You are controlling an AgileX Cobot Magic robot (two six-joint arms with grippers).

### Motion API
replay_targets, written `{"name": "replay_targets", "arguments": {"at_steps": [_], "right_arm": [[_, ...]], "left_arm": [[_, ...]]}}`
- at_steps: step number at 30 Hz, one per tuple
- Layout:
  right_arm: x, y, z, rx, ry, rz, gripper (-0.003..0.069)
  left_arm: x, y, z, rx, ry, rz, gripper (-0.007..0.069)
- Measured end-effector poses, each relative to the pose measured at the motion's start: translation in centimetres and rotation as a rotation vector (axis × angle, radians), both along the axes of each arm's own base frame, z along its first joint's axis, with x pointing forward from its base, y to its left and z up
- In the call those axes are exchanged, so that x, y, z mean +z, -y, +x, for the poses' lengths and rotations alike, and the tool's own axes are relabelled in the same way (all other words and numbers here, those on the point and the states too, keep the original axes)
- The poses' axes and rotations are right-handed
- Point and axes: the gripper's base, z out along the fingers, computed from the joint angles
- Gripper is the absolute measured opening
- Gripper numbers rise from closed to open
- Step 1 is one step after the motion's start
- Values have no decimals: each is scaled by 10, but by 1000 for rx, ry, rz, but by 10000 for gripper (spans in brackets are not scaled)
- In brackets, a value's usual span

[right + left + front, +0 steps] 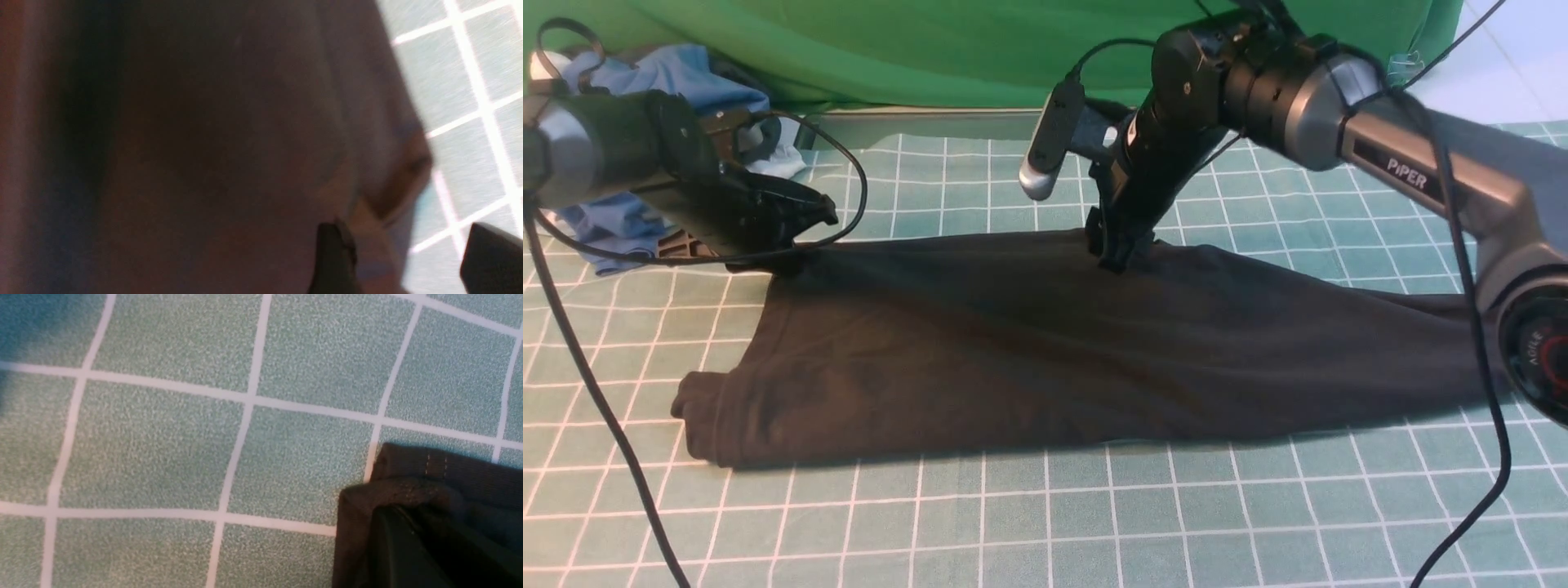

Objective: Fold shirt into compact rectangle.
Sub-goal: 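Pull the folded dark garment lengthwise by its ends to straighten it flat on the table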

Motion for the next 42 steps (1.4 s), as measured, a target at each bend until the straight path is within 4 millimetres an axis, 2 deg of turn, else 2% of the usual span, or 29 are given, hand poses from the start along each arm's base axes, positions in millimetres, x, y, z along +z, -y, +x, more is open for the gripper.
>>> {"name": "replay_targets", "arguments": {"at_steps": [2,6,7,8,10,11,13,16,25,29,33,35,37,40,42], "right_arm": [[-12,0,1,9,-27,-25,431],[-24,0,2,21,-42,-48,416],[-25,0,2,27,-37,-52,346],[-25,1,3,30,-32,-58,306],[-25,0,4,37,-21,-56,145],[-24,0,5,40,-8,-59,95],[-24,1,6,46,14,-70,51],[-20,2,9,53,47,-95,43],[5,0,20,30,152,-73,43],[2,-2,23,16,171,-56,44],[-16,-1,28,-5,152,-54,83],[-25,1,30,-17,142,-55,177],[-25,1,31,-22,149,-53,265],[-19,2,31,-61,154,-38,383],[-9,6,30,-92,163,-47,428]], "left_arm": [[0,0,0,0,-1,0,15],[1,0,0,0,-1,-2,15],[1,0,0,0,-3,-2,15],[1,0,0,0,-3,-2,15],[1,0,-1,0,-5,-3,15],[1,0,-1,0,-5,-3,15],[0,0,-1,0,-6,-3,15],[0,0,-1,0,-7,-3,15],[1,0,-1,0,-7,-3,15],[1,0,-1,0,-7,-3,15],[1,0,-1,0,-5,-3,15],[1,0,0,7,-1,-6,21],[1,0,0,9,0,-6,36],[2,0,0,11,3,-3,96],[5,-1,-1,18,9,7,153]]}}
